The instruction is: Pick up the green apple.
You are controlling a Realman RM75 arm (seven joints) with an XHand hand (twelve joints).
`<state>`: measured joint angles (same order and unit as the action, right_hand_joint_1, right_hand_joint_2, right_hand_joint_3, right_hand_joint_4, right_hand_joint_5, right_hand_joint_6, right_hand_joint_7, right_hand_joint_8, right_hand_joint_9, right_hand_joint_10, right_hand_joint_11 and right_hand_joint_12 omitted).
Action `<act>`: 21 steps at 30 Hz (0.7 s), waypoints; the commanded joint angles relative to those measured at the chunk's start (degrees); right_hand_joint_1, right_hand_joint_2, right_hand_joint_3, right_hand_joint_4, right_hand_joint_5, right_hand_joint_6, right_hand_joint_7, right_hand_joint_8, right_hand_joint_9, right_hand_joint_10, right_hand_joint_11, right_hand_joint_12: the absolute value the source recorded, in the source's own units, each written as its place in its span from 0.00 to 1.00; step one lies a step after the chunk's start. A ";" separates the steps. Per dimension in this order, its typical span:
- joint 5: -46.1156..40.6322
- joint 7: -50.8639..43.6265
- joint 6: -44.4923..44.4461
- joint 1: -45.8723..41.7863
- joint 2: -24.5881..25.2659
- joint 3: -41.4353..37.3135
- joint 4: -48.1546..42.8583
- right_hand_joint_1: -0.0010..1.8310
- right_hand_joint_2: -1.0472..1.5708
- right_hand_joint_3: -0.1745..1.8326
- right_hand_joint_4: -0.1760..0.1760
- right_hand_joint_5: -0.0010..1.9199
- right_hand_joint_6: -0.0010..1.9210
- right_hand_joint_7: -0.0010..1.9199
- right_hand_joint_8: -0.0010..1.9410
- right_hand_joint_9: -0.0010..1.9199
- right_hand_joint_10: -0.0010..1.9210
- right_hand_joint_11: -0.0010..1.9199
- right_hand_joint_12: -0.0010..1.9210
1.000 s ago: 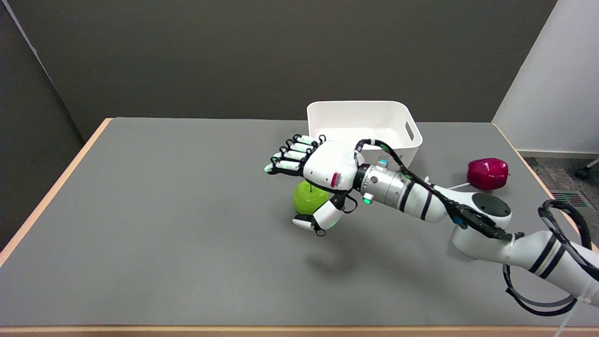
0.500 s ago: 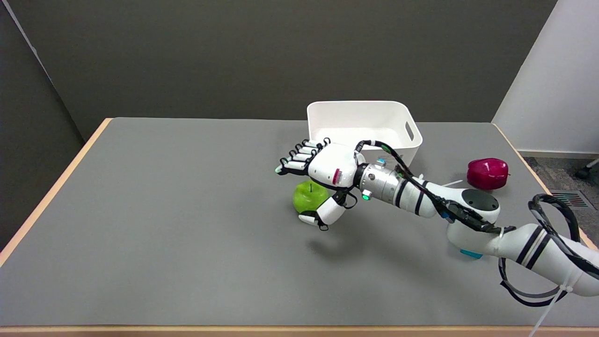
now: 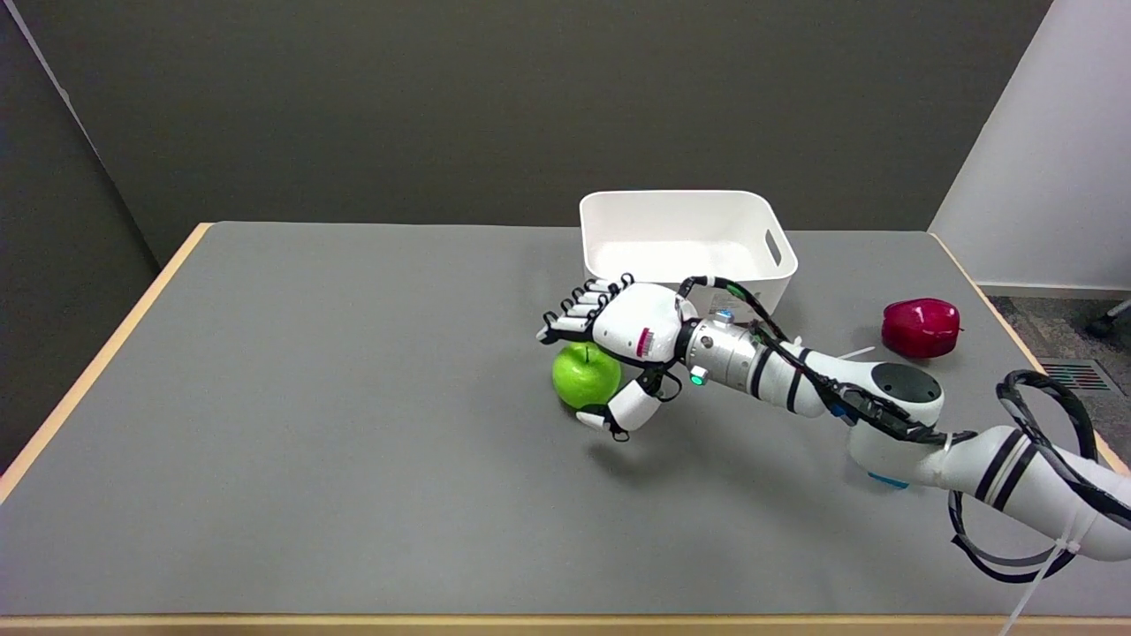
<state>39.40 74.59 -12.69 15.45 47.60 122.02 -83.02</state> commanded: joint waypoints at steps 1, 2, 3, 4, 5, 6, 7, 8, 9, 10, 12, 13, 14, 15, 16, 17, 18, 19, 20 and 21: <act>0.54 0.33 0.05 -0.94 -0.19 -0.05 0.95 0.29 0.62 0.54 0.72 0.14 0.26 0.20 0.20 0.15 0.39 0.10 0.70; 0.54 0.36 0.05 -0.95 -0.19 -0.05 0.95 0.30 0.62 0.54 0.72 0.14 0.26 0.21 0.20 0.16 0.40 0.11 0.71; 0.54 0.41 0.05 -0.95 -0.19 -0.05 0.98 0.30 0.62 0.54 0.72 0.14 0.26 0.21 0.20 0.16 0.40 0.11 0.71; 0.54 0.41 0.05 -0.95 -0.19 -0.05 1.06 0.30 0.62 0.54 0.72 0.14 0.26 0.21 0.20 0.16 0.40 0.11 0.71; 0.54 0.41 0.05 -0.95 -0.19 -0.05 1.14 0.30 0.62 0.54 0.72 0.14 0.26 0.21 0.21 0.16 0.40 0.11 0.71; 0.54 0.41 0.05 -0.95 -0.19 -0.05 1.19 0.30 0.62 0.54 0.72 0.14 0.26 0.21 0.21 0.16 0.40 0.11 0.71; 0.54 0.31 0.05 -0.98 -0.19 -0.02 1.19 0.31 0.62 0.54 0.72 0.14 0.26 0.21 0.21 0.16 0.40 0.11 0.71; 0.56 0.07 0.05 -1.03 -0.19 0.03 1.19 0.31 0.62 0.54 0.72 0.14 0.26 0.21 0.21 0.16 0.40 0.11 0.71; 0.62 -0.05 0.05 -1.03 -0.19 0.06 1.19 0.31 0.62 0.54 0.72 0.14 0.26 0.21 0.21 0.16 0.40 0.11 0.71; 0.64 -0.18 0.05 -1.03 -0.19 0.09 1.19 0.32 0.62 0.54 0.72 0.14 0.26 0.21 0.21 0.16 0.41 0.11 0.71; 1.25 -0.23 0.05 -1.14 -0.19 0.00 1.04 0.38 0.63 0.55 0.72 0.15 0.27 0.22 0.22 0.18 0.43 0.12 0.71; 1.88 -0.23 0.05 -1.19 -0.16 -0.05 0.89 0.40 0.64 0.55 0.72 0.15 0.28 0.23 0.23 0.19 0.44 0.12 0.72; 2.78 -0.23 0.05 -1.22 -0.11 -0.05 0.69 0.42 0.64 0.55 0.72 0.16 0.30 0.24 0.24 0.20 0.46 0.13 0.72; 4.15 -0.23 0.05 -1.26 -0.08 -0.05 0.44 0.46 0.66 0.55 0.74 0.19 0.38 0.27 0.29 0.24 0.51 0.15 0.75; 5.09 -0.23 0.05 -1.30 -0.03 -0.05 0.28 0.48 0.67 0.55 0.76 0.21 0.44 0.29 0.34 0.27 0.55 0.17 0.77; 5.62 -0.23 0.05 -1.34 -0.01 -0.05 0.21 0.49 0.68 0.54 0.75 0.23 0.49 0.32 0.40 0.30 0.59 0.20 0.78; 6.11 -0.23 0.05 -1.37 0.05 -0.08 0.12 0.50 0.69 0.54 0.75 0.24 0.54 0.35 0.46 0.33 0.63 0.22 0.80; 6.21 -0.23 0.05 -1.42 0.05 -0.13 0.07 0.50 0.69 0.54 0.75 0.25 0.55 0.35 0.47 0.34 0.64 0.23 0.81; 6.21 -0.23 0.05 -1.45 0.05 -0.16 0.04 0.50 0.69 0.54 0.75 0.25 0.56 0.36 0.49 0.34 0.64 0.24 0.81; 6.21 -0.23 0.05 -1.50 0.05 -0.21 -0.01 0.56 0.77 0.36 0.52 0.26 0.68 0.39 0.58 0.36 0.64 0.26 0.82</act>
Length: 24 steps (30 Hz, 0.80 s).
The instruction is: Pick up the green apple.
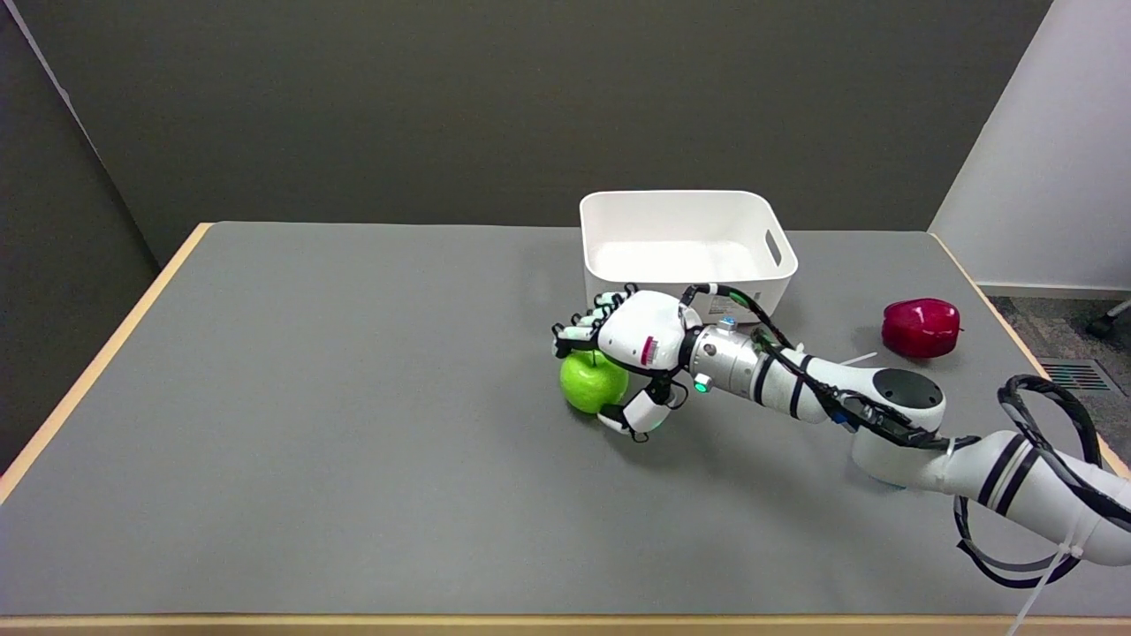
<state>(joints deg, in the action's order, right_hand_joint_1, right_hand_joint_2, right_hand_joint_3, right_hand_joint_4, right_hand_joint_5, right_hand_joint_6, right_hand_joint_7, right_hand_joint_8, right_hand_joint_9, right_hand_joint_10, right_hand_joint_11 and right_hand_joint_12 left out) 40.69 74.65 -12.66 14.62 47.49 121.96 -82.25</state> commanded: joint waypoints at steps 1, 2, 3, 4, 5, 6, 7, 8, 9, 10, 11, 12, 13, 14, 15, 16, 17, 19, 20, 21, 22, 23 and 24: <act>4.92 -0.30 0.02 -0.67 0.16 -0.15 -0.78 0.62 0.85 0.19 0.30 0.27 0.80 0.42 0.67 0.38 0.64 0.28 0.82; 4.92 -0.30 0.02 -0.67 0.16 -0.15 -0.78 0.63 0.86 0.15 0.23 0.28 0.83 0.43 0.68 0.39 0.65 0.29 0.83; 4.92 -0.30 0.02 -0.67 0.16 -0.19 -0.78 0.63 0.86 0.16 0.22 0.28 0.83 0.43 0.68 0.39 0.66 0.30 0.83; 4.92 -0.30 -0.04 -0.67 0.16 -0.26 -0.81 0.64 0.86 0.17 0.21 0.28 0.82 0.44 0.68 0.39 0.67 0.30 0.84; 4.92 -0.30 -0.30 -0.70 0.16 -0.45 -0.86 0.64 0.85 0.18 0.21 0.29 0.82 0.44 0.68 0.40 0.68 0.31 0.86; 4.92 -0.30 -0.62 -0.80 0.16 -0.72 -0.86 0.64 0.85 0.19 0.20 0.29 0.81 0.45 0.67 0.40 0.68 0.31 0.88; 4.92 -0.30 -0.87 -0.93 0.19 -1.00 -0.88 0.64 0.84 0.19 0.21 0.30 0.81 0.45 0.67 0.40 0.68 0.31 0.89; 4.92 -0.30 -1.16 -1.08 0.24 -1.45 -1.00 0.64 0.85 0.19 0.21 0.30 0.81 0.45 0.67 0.41 0.68 0.32 0.90; 4.92 -0.30 -1.33 -1.38 0.27 -2.01 -1.22 0.64 0.85 0.17 0.20 0.30 0.81 0.45 0.67 0.41 0.68 0.33 0.94; 4.92 -0.30 -1.33 -1.72 0.35 -2.49 -1.45 0.64 0.86 0.15 0.20 0.30 0.80 0.45 0.67 0.42 0.68 0.34 0.97; 4.92 -0.30 -1.40 -2.21 0.40 -3.26 -1.78 0.64 0.85 0.16 0.20 0.30 0.81 0.45 0.67 0.42 0.68 0.34 0.99; 4.92 -0.30 -1.55 -2.59 0.40 -3.93 -2.03 0.64 0.85 0.18 0.20 0.30 0.81 0.45 0.67 0.43 0.69 0.34 1.00; 4.92 -0.35 -1.74 -2.92 0.43 -4.55 -2.28 0.64 0.85 0.18 0.17 0.30 0.80 0.45 0.68 0.43 0.69 0.33 1.00; 4.92 -0.52 -1.96 -3.32 0.48 -5.29 -2.66 0.65 0.84 0.19 0.14 0.30 0.79 0.46 0.68 0.44 0.70 0.32 1.00; 4.92 -0.77 -2.09 -3.74 0.52 -6.09 -3.20 0.65 0.84 0.20 0.12 0.30 0.78 0.46 0.69 0.44 0.70 0.32 1.00; 4.92 -0.96 -2.22 -4.29 0.59 -7.19 -3.84 0.65 0.84 0.20 0.12 0.30 0.78 0.46 0.69 0.44 0.70 0.32 1.00; 4.92 -1.02 -2.43 -4.90 0.67 -8.30 -4.51 0.65 0.83 0.21 0.10 0.30 0.77 0.46 0.70 0.44 0.71 0.32 1.00; 4.92 -1.02 -2.61 -6.46 0.87 -11.24 -7.04 0.66 0.82 0.23 0.08 0.31 0.76 0.46 0.70 0.45 0.72 0.32 1.00; 4.92 -1.02 -2.65 -7.46 1.11 -13.44 -8.85 0.66 0.82 0.24 0.08 0.31 0.76 0.46 0.70 0.45 0.72 0.32 1.00; 4.92 -1.02 -2.69 -8.03 1.26 -15.03 -10.10 0.66 0.82 0.24 0.08 0.32 0.76 0.46 0.70 0.45 0.73 0.33 1.00; 4.92 -1.02 -2.69 -8.78 1.41 -17.46 -12.09 0.66 0.81 0.25 0.08 0.32 0.75 0.47 0.70 0.46 0.73 0.33 1.00; 4.92 -1.02 -2.69 -9.50 1.52 -19.42 -13.87 0.66 0.81 0.26 0.08 0.32 0.75 0.47 0.71 0.46 0.74 0.33 1.00; 4.92 -1.02 -2.69 -9.94 1.57 -20.96 -15.27 0.66 0.81 0.27 0.08 0.32 0.75 0.47 0.71 0.46 0.74 0.34 1.00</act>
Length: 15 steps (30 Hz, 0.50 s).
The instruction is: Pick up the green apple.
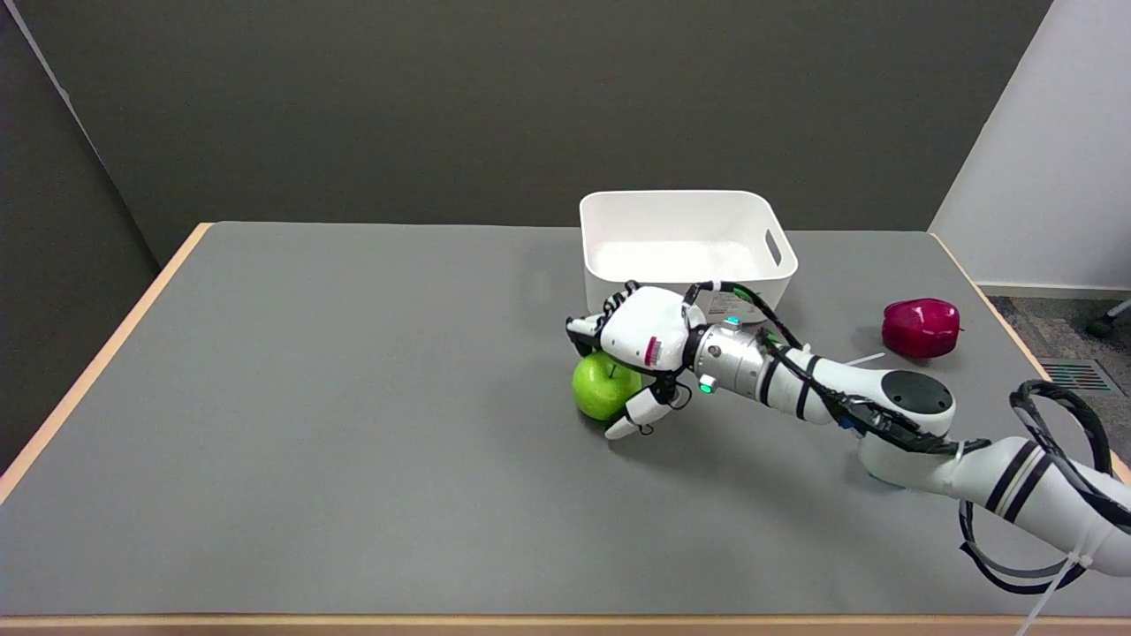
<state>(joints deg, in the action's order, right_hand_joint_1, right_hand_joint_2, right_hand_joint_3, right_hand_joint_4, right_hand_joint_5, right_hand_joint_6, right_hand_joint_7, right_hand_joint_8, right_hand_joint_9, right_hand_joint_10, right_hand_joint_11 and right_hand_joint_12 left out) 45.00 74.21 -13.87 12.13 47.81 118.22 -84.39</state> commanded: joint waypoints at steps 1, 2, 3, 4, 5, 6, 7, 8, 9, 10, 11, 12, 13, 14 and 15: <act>0.61 -0.60 -1.47 -7.89 1.39 -19.54 -15.23 0.66 0.81 0.27 0.08 0.32 0.75 0.47 0.71 0.47 0.74 0.34 1.00; 0.61 -0.65 -1.45 -8.11 1.44 -21.09 -16.66 0.66 0.81 0.27 0.08 0.32 0.75 0.47 0.71 0.47 0.74 0.34 1.00; 0.61 -0.65 -1.26 -8.16 1.44 -22.37 -17.77 0.66 0.80 0.28 0.08 0.33 0.75 0.47 0.71 0.47 0.75 0.34 1.00; 0.61 -0.65 -0.96 -8.16 1.44 -23.88 -18.89 0.66 0.80 0.28 0.08 0.33 0.75 0.47 0.71 0.47 0.75 0.34 1.00; 0.29 -0.73 -1.19 -7.97 1.52 -25.33 -19.17 0.66 0.80 0.28 0.09 0.33 0.75 0.47 0.71 0.47 0.75 0.34 1.00; -0.46 -0.93 -1.72 -7.43 1.69 -26.72 -19.19 0.66 0.80 0.29 0.09 0.33 0.75 0.47 0.71 0.47 0.75 0.34 1.00; -1.37 -1.23 -2.11 -6.73 1.90 -27.67 -19.03 0.66 0.80 0.29 0.08 0.33 0.75 0.47 0.71 0.47 0.75 0.35 1.00; -1.99 -1.72 -1.82 -6.14 2.13 -28.40 -18.84 0.66 0.80 0.29 0.08 0.33 0.75 0.47 0.71 0.47 0.75 0.35 1.00; -2.43 -2.67 -0.98 -5.35 2.38 -29.22 -18.53 0.66 0.80 0.29 0.08 0.33 0.75 0.47 0.71 0.47 0.75 0.35 1.00; -2.39 -3.46 -0.08 -4.76 2.48 -29.72 -18.22 0.66 0.80 0.29 0.08 0.33 0.75 0.47 0.71 0.47 0.76 0.35 1.00; -2.30 -3.95 0.74 -4.20 2.48 -29.84 -17.96 0.66 0.80 0.29 0.08 0.33 0.75 0.47 0.71 0.47 0.76 0.35 1.00; -2.19 -4.65 2.25 -3.19 2.46 -29.79 -17.36 0.66 0.80 0.29 0.08 0.33 0.75 0.47 0.71 0.48 0.76 0.36 1.00; -2.19 -4.96 3.66 -2.05 2.37 -29.44 -16.59 0.66 0.80 0.30 0.08 0.33 0.75 0.47 0.71 0.48 0.76 0.36 1.00; -2.12 -5.19 4.38 -1.02 2.26 -29.05 -15.62 0.66 0.79 0.30 0.08 0.33 0.75 0.47 0.71 0.48 0.76 0.36 1.00; -1.97 -5.28 5.07 0.14 2.16 -28.48 -14.44 0.66 0.79 0.30 0.08 0.33 0.75 0.47 0.71 0.48 0.76 0.36 1.00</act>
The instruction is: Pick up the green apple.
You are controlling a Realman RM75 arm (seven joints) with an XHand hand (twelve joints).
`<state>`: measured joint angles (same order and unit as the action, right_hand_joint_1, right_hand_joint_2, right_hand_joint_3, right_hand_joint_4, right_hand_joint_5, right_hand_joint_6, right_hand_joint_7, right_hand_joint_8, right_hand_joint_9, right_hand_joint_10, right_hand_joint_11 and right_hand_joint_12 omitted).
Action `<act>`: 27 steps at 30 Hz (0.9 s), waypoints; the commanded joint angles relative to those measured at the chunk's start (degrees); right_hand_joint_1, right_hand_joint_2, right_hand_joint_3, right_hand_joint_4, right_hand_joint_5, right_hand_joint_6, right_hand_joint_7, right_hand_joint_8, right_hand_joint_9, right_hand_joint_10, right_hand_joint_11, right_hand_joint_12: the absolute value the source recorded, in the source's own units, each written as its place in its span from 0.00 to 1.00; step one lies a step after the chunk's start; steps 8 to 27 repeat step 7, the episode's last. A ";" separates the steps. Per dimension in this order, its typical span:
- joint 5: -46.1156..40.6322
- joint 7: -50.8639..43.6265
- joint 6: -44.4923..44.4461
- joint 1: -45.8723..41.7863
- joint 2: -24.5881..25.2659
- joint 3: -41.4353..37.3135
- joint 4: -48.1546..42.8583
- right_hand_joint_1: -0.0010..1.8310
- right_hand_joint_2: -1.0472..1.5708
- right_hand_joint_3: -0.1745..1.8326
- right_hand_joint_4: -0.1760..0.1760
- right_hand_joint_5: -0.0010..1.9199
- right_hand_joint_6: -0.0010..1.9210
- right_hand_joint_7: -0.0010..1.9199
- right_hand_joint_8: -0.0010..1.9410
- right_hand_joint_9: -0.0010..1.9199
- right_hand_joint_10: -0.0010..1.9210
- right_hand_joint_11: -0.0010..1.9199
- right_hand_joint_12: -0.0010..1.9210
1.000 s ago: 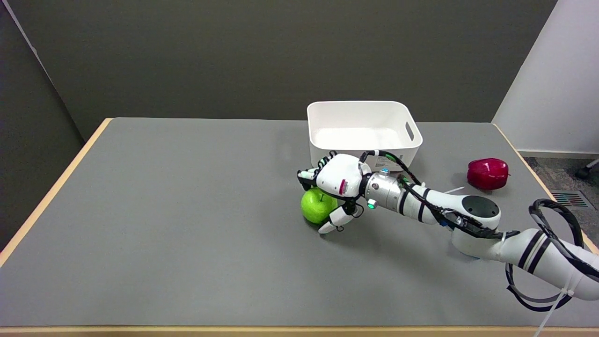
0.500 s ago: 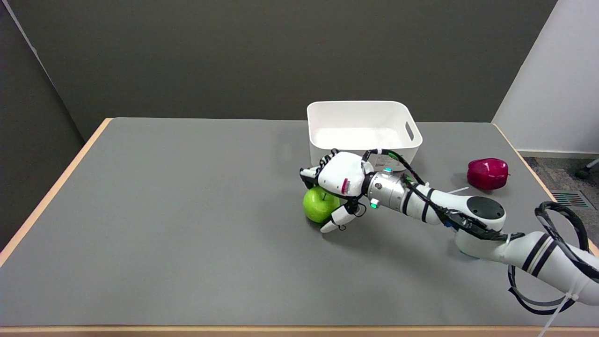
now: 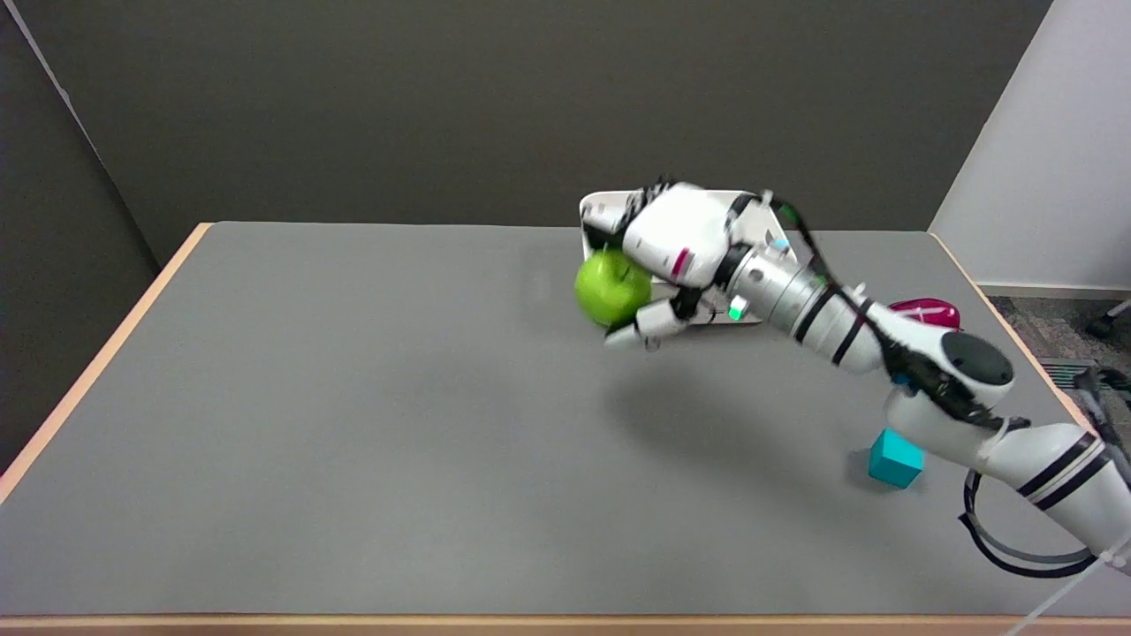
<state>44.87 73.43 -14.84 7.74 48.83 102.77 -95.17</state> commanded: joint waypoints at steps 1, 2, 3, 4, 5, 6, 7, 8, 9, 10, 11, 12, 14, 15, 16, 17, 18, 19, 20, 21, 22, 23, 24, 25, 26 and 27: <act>-1.57 -4.50 6.85 5.74 1.11 -12.38 -2.28 0.66 0.79 0.31 0.09 0.33 0.75 0.47 0.71 0.48 0.77 0.36 1.00; -1.10 -4.50 8.01 7.39 1.03 -11.46 -0.35 0.66 0.79 0.31 0.09 0.33 0.75 0.47 0.71 0.48 0.77 0.36 1.00; -0.68 -4.50 8.92 8.67 0.99 -10.71 0.96 0.66 0.79 0.30 0.08 0.33 0.75 0.47 0.71 0.48 0.77 0.36 1.00; -0.17 -4.50 9.74 9.86 0.98 -10.00 2.16 0.66 0.79 0.30 0.08 0.33 0.75 0.47 0.71 0.48 0.77 0.36 1.00; 0.79 -4.41 10.98 11.70 0.98 -8.95 4.45 0.66 0.79 0.30 0.08 0.33 0.75 0.47 0.71 0.48 0.77 0.36 1.00; 1.50 -4.17 11.97 13.33 0.98 -8.08 6.49 0.66 0.79 0.31 0.09 0.33 0.75 0.47 0.71 0.48 0.77 0.36 1.00; 1.75 -3.96 12.69 14.78 0.98 -7.04 8.48 0.66 0.79 0.32 0.10 0.34 0.75 0.48 0.71 0.48 0.77 0.36 1.00; 1.75 -3.96 12.69 14.78 0.98 -7.04 8.48 0.66 0.79 0.32 0.10 0.34 0.75 0.48 0.71 0.48 0.77 0.36 1.00; 1.75 -3.96 12.69 14.78 0.98 -7.04 8.48 0.66 0.79 0.32 0.10 0.34 0.75 0.48 0.71 0.48 0.77 0.36 1.00; 1.75 -3.96 12.69 14.78 0.98 -7.04 8.48 0.66 0.79 0.32 0.10 0.34 0.75 0.48 0.71 0.48 0.77 0.36 1.00; 1.75 -3.96 12.69 14.78 0.98 -7.04 8.48 0.66 0.79 0.32 0.10 0.34 0.75 0.48 0.71 0.48 0.77 0.36 1.00; 1.75 -3.96 12.69 14.78 0.98 -7.04 8.48 0.66 0.79 0.32 0.10 0.34 0.75 0.48 0.71 0.48 0.77 0.36 1.00; 1.75 -3.96 12.69 14.78 0.98 -7.04 8.48 0.66 0.79 0.32 0.10 0.34 0.75 0.48 0.71 0.48 0.77 0.36 1.00; 1.75 -3.96 12.69 14.78 0.98 -7.04 8.48 0.66 0.79 0.32 0.10 0.34 0.75 0.48 0.71 0.48 0.77 0.36 1.00; 1.75 -3.96 12.69 14.78 0.98 -7.04 8.48 0.66 0.79 0.32 0.10 0.34 0.75 0.48 0.71 0.48 0.77 0.36 1.00; 1.75 -3.96 12.69 14.78 0.98 -7.04 8.48 0.66 0.79 0.32 0.10 0.34 0.75 0.48 0.71 0.48 0.77 0.36 1.00; 1.75 -3.96 12.69 14.78 0.98 -7.04 8.48 0.66 0.79 0.32 0.10 0.34 0.75 0.48 0.71 0.48 0.77 0.36 1.00; 1.75 -3.96 12.69 14.78 0.98 -7.04 8.48 0.66 0.79 0.32 0.10 0.34 0.75 0.48 0.71 0.48 0.77 0.36 1.00; 1.75 -3.96 12.69 14.78 0.98 -7.04 8.48 0.66 0.79 0.32 0.10 0.34 0.75 0.48 0.71 0.48 0.77 0.36 1.00; 1.75 -3.96 12.69 14.78 0.98 -7.04 8.48 0.66 0.79 0.32 0.10 0.34 0.75 0.48 0.71 0.48 0.77 0.36 1.00; 1.75 -3.96 12.69 14.78 0.98 -7.04 8.48 0.66 0.79 0.32 0.10 0.34 0.75 0.48 0.71 0.48 0.77 0.36 1.00; 1.75 -3.96 12.69 14.78 0.98 -7.04 8.48 0.66 0.79 0.32 0.10 0.34 0.75 0.48 0.71 0.48 0.77 0.36 1.00; 1.75 -3.96 12.69 14.78 0.98 -7.04 8.48 0.66 0.79 0.32 0.10 0.34 0.75 0.48 0.71 0.48 0.77 0.36 1.00; 1.75 -3.96 12.69 14.78 0.98 -7.04 8.48 0.66 0.79 0.32 0.10 0.34 0.75 0.48 0.71 0.48 0.77 0.36 1.00; 1.75 -3.96 12.69 14.78 0.98 -7.04 8.48 0.66 0.79 0.32 0.10 0.34 0.75 0.48 0.71 0.48 0.77 0.36 1.00; 1.75 -3.96 12.69 14.78 0.98 -7.04 8.48 0.66 0.79 0.32 0.10 0.34 0.75 0.48 0.71 0.48 0.77 0.36 1.00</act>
